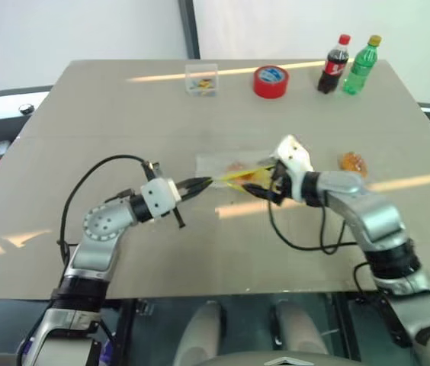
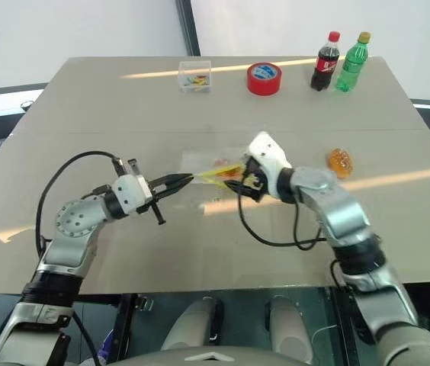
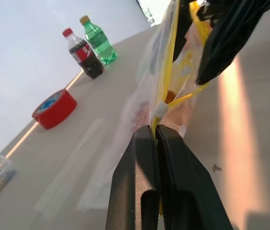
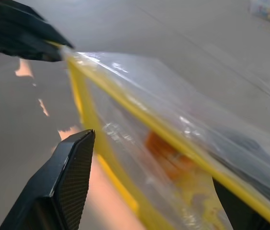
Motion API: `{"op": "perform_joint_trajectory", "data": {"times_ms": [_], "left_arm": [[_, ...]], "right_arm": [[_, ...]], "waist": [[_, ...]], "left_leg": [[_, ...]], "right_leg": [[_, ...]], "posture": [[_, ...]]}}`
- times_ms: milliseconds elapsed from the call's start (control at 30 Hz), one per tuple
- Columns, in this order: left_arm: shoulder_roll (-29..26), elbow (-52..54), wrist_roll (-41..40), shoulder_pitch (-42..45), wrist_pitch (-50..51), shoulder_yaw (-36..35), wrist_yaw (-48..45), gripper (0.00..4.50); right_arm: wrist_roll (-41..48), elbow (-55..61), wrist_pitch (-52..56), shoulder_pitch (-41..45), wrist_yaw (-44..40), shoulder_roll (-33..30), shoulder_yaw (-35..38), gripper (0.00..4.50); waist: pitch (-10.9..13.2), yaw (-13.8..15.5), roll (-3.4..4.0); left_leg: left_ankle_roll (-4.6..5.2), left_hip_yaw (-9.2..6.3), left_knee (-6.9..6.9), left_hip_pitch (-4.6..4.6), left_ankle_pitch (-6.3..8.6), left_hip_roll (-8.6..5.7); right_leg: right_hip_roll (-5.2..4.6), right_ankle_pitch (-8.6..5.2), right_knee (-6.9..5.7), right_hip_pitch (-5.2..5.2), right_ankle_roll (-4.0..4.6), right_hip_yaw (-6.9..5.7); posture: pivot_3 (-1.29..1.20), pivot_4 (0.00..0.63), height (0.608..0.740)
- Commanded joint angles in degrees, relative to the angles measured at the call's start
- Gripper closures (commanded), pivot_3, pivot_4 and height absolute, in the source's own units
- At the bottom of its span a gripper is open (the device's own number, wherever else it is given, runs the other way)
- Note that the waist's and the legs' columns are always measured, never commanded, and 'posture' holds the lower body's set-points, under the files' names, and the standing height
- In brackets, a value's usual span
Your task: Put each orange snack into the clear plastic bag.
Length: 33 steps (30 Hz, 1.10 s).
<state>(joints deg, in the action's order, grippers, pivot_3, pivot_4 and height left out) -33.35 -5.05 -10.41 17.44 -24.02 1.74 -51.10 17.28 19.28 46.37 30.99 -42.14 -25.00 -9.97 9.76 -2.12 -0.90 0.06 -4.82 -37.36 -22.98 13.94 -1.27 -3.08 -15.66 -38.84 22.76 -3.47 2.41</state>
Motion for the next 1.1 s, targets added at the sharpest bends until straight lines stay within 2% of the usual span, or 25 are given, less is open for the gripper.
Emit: {"op": "perform_joint_trajectory", "data": {"times_ms": [33,133,233,367,633,800,900,1100], "left_arm": [[-0.4,-1.2,1.1,0.4,1.9,-2.6,3.5,4.5],[0.2,-2.0,1.9,1.9,2.7,-2.6,5.4,4.5],[0.6,-1.9,2.6,3.2,2.8,-1.9,6.5,4.5],[1.6,0.7,3.3,5.5,1.9,-0.5,7.2,4.5],[2.7,3.0,10.0,11.6,2.5,2.4,11.2,4.5],[1.3,2.4,13.0,14.2,3.7,0.8,13.8,4.5],[-0.5,1.3,13.8,15.1,2.6,-0.1,14.4,4.5],[-2.5,2.7,16.0,9.7,1.1,2.3,13.2,4.5]], "right_arm": [[2.4,6.3,0.2,-3.1,1.9,-4.5,11.3,0.72],[2.2,5.1,-1.2,-4.5,5.7,-5.8,16.3,0.72],[5.9,5.2,-0.6,-5.8,4.7,-6.3,18.4,0.72],[3.4,4.5,-3.1,-5.1,5.7,-6.3,10.7,0.72],[-7.4,-13.2,-15.3,8.3,6.8,1.7,-3.8,0.72],[-11.4,-24.4,-27.4,15.3,6.0,5.8,-5.0,0.72],[-14.1,-32.4,-34.8,19.6,9.1,8.3,-3.9,0.72],[-16.3,-31.4,-36.0,14.8,2.9,7.1,-7.9,0.72]], "waist": [[0.0,0.0,0.0],[0.0,-0.1,-0.01],[0.0,-0.1,-0.01],[0.0,-0.2,-0.01],[0.0,-0.3,-0.02],[0.0,-0.3,-0.02],[0.0,-0.3,-0.02],[0.0,-0.2,0.0]], "left_leg": [[0.0,0.0,0.0,0.0,0.0,0.0],[0.0,0.03,-0.01,0.01,0.0,-0.01],[0.0,0.04,-0.02,0.04,0.0,-0.03],[0.0,0.05,0.0,0.03,0.0,-0.01],[-0.01,0.08,-0.04,0.08,-0.01,-0.09],[-0.01,0.05,0.0,0.0,-0.01,-0.09],[-0.02,0.06,0.0,-0.01,-0.01,-0.1],[-0.02,0.06,0.06,-0.01,-0.01,-0.09]], "right_leg": [[0.0,0.0,0.0,0.0,0.0,0.0],[0.01,0.0,-0.01,-0.02,0.0,0.02],[0.03,0.0,-0.03,-0.03,-0.01,0.02],[0.04,0.0,-0.01,-0.02,0.0,0.04],[0.07,0.0,-0.05,-0.03,-0.01,0.05],[0.07,0.0,0.01,0.03,0.0,0.04],[0.07,0.0,0.01,0.05,0.0,0.04],[0.04,0.0,0.07,0.05,0.0,0.04]], "posture": [[0.0,0.15,0.74],[0.0,0.15,0.74],[0.0,0.15,0.74],[0.0,0.15,0.74],[0.0,0.15,0.74],[0.0,0.15,0.74],[0.0,0.15,0.74],[0.0,0.15,0.74]]}}
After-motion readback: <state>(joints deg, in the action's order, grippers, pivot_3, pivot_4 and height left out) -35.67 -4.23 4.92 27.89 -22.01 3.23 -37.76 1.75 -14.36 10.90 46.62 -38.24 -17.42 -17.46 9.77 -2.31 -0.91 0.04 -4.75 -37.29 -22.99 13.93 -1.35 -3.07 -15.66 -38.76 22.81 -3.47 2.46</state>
